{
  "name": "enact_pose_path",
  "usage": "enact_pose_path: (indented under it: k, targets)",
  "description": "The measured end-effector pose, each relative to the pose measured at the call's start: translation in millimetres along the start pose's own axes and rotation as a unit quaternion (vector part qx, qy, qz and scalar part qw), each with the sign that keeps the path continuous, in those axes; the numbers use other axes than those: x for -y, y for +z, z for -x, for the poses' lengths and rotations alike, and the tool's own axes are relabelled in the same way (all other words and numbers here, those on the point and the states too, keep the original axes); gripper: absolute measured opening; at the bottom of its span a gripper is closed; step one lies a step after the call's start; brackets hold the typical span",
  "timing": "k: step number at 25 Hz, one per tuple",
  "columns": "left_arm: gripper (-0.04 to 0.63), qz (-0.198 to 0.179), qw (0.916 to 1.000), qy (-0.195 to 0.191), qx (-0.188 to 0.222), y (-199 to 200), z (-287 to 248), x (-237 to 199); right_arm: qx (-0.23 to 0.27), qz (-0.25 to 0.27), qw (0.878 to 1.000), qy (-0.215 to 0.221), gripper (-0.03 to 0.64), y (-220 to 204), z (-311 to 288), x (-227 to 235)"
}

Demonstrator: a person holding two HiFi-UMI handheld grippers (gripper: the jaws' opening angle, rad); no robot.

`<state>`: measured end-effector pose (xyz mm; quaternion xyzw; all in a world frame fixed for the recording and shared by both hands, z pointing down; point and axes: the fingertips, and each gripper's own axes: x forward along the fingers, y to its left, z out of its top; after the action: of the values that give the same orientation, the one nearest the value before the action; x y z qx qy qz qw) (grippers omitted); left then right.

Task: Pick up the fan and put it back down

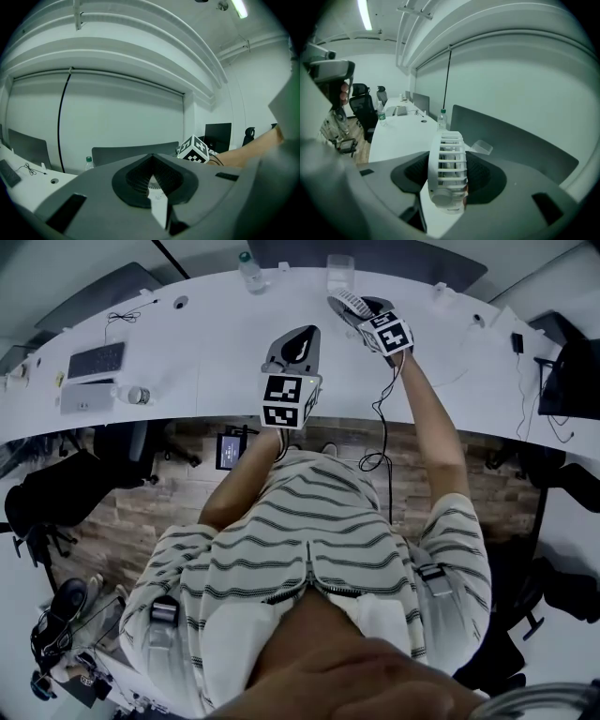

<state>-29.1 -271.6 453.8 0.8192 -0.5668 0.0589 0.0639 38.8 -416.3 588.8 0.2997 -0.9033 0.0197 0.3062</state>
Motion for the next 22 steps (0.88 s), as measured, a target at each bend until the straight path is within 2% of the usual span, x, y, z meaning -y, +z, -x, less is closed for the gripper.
enact_pose_path:
  k: [8,16,22]
  targets:
    - [0.008,0.0,0.9999,0.011,-0.01,-6.3,-6.0,-7.2,-0.021,0.084,0.991,0.099,0.222,-21.0,-26.3,-14.5]
    - [0.008,-0.005,0.9996,0.022,-0.019,-11.0,-10.5,-12.8,-0.053,0.146,0.969,0.193,0.222,-36.0,-38.7,-21.9]
    - [0.008,-0.015,0.9992,0.028,-0.025,-13.3,-15.5,-17.6,-0.077,0.168,0.953,0.239,0.222,-46.3,-50.0,-21.3]
